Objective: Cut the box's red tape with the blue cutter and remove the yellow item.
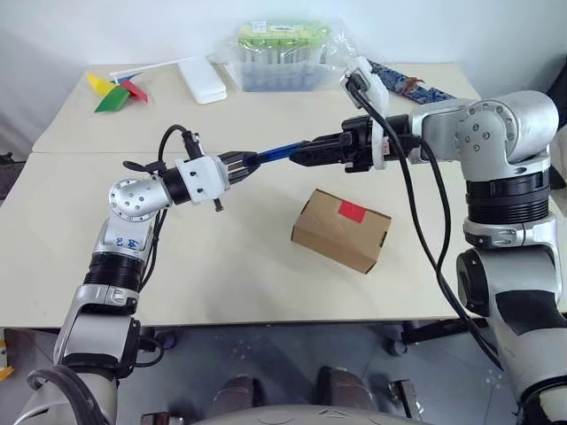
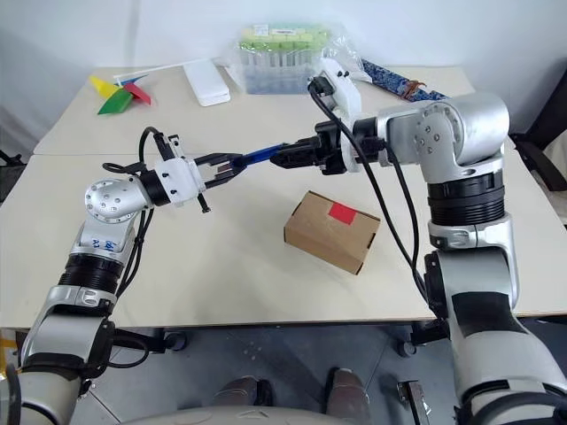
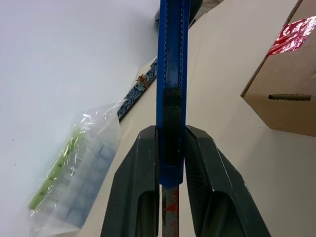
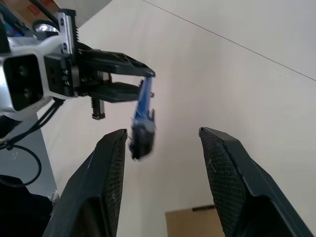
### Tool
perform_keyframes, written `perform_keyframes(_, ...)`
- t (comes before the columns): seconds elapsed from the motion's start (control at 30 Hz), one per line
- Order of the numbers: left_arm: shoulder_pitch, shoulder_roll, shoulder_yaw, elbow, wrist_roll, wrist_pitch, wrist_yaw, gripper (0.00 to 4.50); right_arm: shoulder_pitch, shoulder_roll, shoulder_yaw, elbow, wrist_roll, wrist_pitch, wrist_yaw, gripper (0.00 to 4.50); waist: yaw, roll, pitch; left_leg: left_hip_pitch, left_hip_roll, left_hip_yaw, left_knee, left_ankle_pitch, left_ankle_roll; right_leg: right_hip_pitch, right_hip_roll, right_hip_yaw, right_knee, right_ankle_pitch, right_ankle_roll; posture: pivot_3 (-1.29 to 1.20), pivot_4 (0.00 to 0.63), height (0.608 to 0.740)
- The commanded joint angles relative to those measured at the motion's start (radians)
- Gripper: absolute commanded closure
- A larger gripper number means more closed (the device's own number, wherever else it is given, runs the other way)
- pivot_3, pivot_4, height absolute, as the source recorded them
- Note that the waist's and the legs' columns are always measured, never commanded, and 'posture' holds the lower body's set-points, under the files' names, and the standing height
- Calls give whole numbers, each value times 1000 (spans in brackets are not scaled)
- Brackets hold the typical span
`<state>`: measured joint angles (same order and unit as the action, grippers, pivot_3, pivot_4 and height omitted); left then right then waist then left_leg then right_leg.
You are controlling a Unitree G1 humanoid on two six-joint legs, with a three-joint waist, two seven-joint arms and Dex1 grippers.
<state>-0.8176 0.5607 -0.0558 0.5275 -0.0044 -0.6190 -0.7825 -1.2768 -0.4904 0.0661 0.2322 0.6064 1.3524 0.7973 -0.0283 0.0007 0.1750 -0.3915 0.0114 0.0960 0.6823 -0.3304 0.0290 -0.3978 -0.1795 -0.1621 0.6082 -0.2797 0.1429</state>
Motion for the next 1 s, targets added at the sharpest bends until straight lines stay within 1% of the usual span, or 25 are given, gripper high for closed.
perform_keyframes(0.03, -25, 13, 15, -14, -4, -14, 13, 4073, -43, 15, -30, 7, 12, -18, 8, 2077, 1, 0, 0, 0, 0, 0, 0, 0, 0, 0, 0, 0, 0, 0, 0, 0, 150, 740)
perform_keyframes(0.47, -14, 12, 15, -27, -8, -9, 14, 4073, -59, 41, -55, 37, 26, -18, 16, 2077, 0, 0, 0, 0, 0, 0, 0, 0, 0, 0, 0, 0, 0, 0, 0, 0, 150, 740)
perform_keyframes(0.57, -13, 12, 15, -29, -9, -8, 13, 4073, -58, 41, -59, 33, 31, -13, 18, 2630, 0, 0, 0, 0, 0, 0, 0, 0, 0, 0, 0, 0, 0, 0, 0, 0, 150, 740)
perform_keyframes(0.6, -14, 12, 16, -28, -9, -8, 13, 4073, -54, 37, -52, 25, 33, -11, 25, 2977, 0, 0, 0, 0, 0, 0, 0, 0, 0, 0, 0, 0, 0, 0, 0, 0, 150, 740)
perform_keyframes(0.63, -14, 13, 16, -27, -9, -9, 13, 4073, -51, 33, -48, 17, 36, -7, 31, 3231, 0, 0, 0, 0, 0, 0, 0, 0, 0, 0, 0, 0, 0, 0, 0, 0, 150, 740)
perform_keyframes(0.67, -14, 13, 16, -27, -9, -9, 13, 4073, -48, 32, -46, 10, 39, -1, 33, 3671, 0, 0, 0, 0, 0, 0, 0, 0, 0, 0, 0, 0, 0, 0, 0, 0, 150, 740)
perform_keyframes(0.73, -15, 13, 16, -27, -8, -9, 15, 4073, -43, 33, -45, -1, 41, 9, 32, 4264, 1, 0, 0, 0, 0, 0, 0, 0, 0, 0, 0, 0, 0, 0, 0, 0, 150, 740)
perform_keyframes(0.77, -15, 13, 16, -27, -7, -9, 16, 4073, -41, 33, -44, -7, 41, 12, 31, 4366, 0, 0, 0, -1, 0, 0, 0, 0, 0, 0, 0, -1, 0, 0, 0, 0, 150, 740)
perform_keyframes(1.0, -23, 9, 16, -11, -16, 18, 8, 4073, -31, 34, -33, -20, 28, 2, 23, 4356, 0, 0, 0, -1, 0, 0, 0, 0, 0, 0, 0, -1, 0, 0, 0, 0, 150, 740)
